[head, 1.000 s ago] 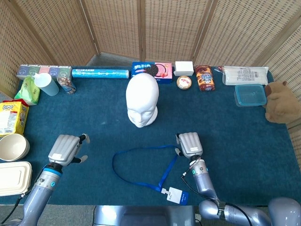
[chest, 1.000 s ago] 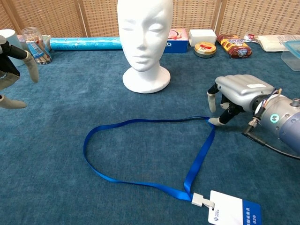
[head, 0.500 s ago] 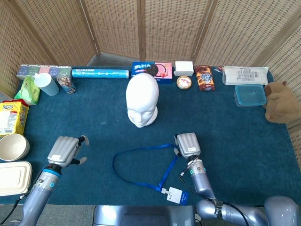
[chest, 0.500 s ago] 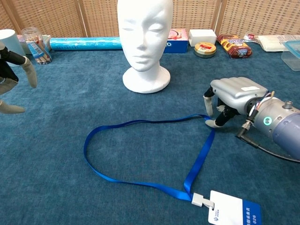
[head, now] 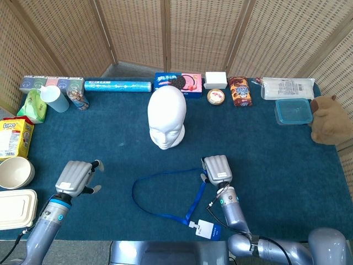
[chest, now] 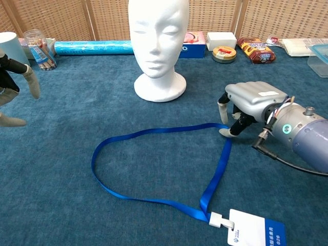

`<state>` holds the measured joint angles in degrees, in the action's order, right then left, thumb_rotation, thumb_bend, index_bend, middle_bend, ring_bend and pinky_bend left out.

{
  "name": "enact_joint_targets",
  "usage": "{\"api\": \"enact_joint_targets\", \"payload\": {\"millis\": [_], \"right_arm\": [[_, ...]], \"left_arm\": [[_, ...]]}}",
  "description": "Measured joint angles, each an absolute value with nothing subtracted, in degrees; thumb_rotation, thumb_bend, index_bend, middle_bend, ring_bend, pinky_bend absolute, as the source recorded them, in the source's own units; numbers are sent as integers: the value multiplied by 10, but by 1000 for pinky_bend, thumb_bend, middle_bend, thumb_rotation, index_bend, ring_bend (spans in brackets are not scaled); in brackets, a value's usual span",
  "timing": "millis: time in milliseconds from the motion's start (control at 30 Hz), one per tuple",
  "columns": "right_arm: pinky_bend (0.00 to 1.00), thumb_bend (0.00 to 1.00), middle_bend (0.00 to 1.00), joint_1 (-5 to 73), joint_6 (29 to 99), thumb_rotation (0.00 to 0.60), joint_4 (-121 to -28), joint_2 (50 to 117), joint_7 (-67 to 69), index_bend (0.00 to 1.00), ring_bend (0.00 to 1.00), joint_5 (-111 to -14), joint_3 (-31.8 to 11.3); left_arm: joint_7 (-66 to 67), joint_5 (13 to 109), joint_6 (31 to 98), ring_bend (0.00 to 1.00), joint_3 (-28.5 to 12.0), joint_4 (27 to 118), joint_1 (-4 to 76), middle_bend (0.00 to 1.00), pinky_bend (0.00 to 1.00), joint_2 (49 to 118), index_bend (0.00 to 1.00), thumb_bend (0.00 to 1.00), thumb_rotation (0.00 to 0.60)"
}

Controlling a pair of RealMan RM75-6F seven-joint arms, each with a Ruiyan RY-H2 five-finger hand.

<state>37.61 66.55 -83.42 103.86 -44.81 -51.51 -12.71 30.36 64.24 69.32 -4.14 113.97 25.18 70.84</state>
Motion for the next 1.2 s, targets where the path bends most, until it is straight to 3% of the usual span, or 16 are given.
{"api": "enact_joint_targets", "payload": {"millis": [733, 1200], "right_arm": [[1000, 457, 1000, 398, 657, 519, -821, 1045, -490, 550, 1000, -459, -131], [1000, 501, 1000, 405, 669, 555, -831, 1046, -499, 577, 1000, -446, -130]], "left_arm": [[288, 643, 695, 891, -35, 1135, 251, 827, 1000, 707, 432, 180, 598], [296, 632, 704, 894, -39, 1130, 253, 830, 1000, 709, 438, 180, 598]]}}
